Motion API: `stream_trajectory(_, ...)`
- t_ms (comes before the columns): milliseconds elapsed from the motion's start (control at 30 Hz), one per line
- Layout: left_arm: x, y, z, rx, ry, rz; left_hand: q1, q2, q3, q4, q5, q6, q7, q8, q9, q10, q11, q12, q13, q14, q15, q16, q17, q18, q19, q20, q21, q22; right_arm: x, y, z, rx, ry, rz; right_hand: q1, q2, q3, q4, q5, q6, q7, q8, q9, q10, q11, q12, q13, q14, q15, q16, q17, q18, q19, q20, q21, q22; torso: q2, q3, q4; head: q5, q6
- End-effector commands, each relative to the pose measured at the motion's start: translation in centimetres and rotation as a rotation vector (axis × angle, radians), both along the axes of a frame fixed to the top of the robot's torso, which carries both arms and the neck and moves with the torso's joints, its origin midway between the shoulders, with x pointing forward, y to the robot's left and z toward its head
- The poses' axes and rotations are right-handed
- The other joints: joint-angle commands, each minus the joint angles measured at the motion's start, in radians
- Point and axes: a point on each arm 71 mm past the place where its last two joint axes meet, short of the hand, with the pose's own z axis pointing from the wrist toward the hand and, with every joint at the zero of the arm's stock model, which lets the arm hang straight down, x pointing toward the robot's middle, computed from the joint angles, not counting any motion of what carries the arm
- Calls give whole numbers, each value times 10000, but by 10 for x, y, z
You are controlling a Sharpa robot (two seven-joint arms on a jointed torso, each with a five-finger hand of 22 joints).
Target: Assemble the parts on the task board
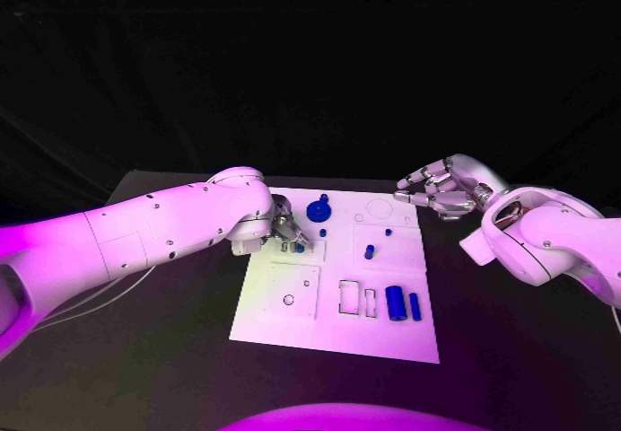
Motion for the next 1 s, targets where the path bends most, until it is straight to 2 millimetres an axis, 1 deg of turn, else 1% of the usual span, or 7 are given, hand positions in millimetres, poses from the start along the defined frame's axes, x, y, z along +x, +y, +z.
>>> stream_trajectory(33,-1,0,0,94,104,23,95,71,-195,65,-12,15,18,60,16,-26,19,35,-6,938,-48,-3,2392,-199,82,-20,36,19,-1,1,-1,-39,47,148,-92,10,-56,5,58,-9,-46,34,10,-19,-22,-66,9,579,-70,-36,649,116,-52,-15,-32,-8,2,-9,3,5,9)
stream_trajectory(333,-4,2,4,-42,-8,35,221,105,-476,160,-6,2,18,64,21,-41,18,18,-31,937,-49,-6,2390,-196,74,-24,28,8,0,0,-1,-43,47,121,-111,9,-69,15,59,-13,-46,35,10,-17,-21,-62,13,580,-70,-34,654,114,-47,-15,-29,-4,-3,-7,-1,0,20)
stream_trajectory(533,-2,10,24,13,-14,-191,551,142,-736,184,12,-81,39,56,27,-153,35,-134,-206,934,-37,-14,2383,-188,51,-22,1,-29,0,-1,-2,-56,53,77,-111,9,-69,15,59,-13,-46,35,10,-17,-21,-62,13,580,-70,-34,654,114,-47,-15,-29,-4,-5,3,-8,-12,91)
stream_trajectory(700,9,24,48,271,-263,-144,692,181,-1105,349,-12,-268,130,-45,-22,-418,114,-495,-593,927,26,-33,2363,-120,-153,19,-217,-380,0,-2,-2,-64,58,40,-111,9,-69,15,59,-13,-46,35,10,-17,-21,-62,13,580,-70,-34,654,114,-47,-15,-29,-4,2,9,16,-13,138)
stream_trajectory(767,15,29,55,273,-542,40,797,221,-1270,417,-11,-361,175,-115,-67,-523,155,-634,-747,925,58,-38,2359,-117,-167,36,-238,-400,0,-2,-2,-63,57,38,-111,9,-69,15,59,-13,-46,35,10,-17,-21,-62,13,580,-70,-34,654,114,-47,-15,-29,-4,1,3,11,3,155)
stream_trajectory(900,25,36,62,208,-984,382,966,280,-1441,478,-3,-421,210,-177,-122,-586,187,-705,-836,926,88,-36,2362,-115,-166,57,-246,-400,0,-2,-2,-57,55,54,-111,9,-69,15,59,-13,-46,35,10,-17,-21,-62,13,580,-70,-34,654,114,-47,-15,-29,-4,6,6,-7,48,175)
stream_trajectory(1000,30,37,64,226,-1194,477,1026,296,-1481,487,0,-423,215,-186,-133,-599,191,-722,-860,926,93,-36,2362,-114,-167,61,-249,-402,0,-1,-2,-55,53,60,-111,9,-69,15,59,-13,-46,35,10,-17,-21,-62,13,580,-70,-34,654,114,-47,-15,-29,-4,16,-10,-5,40,192)
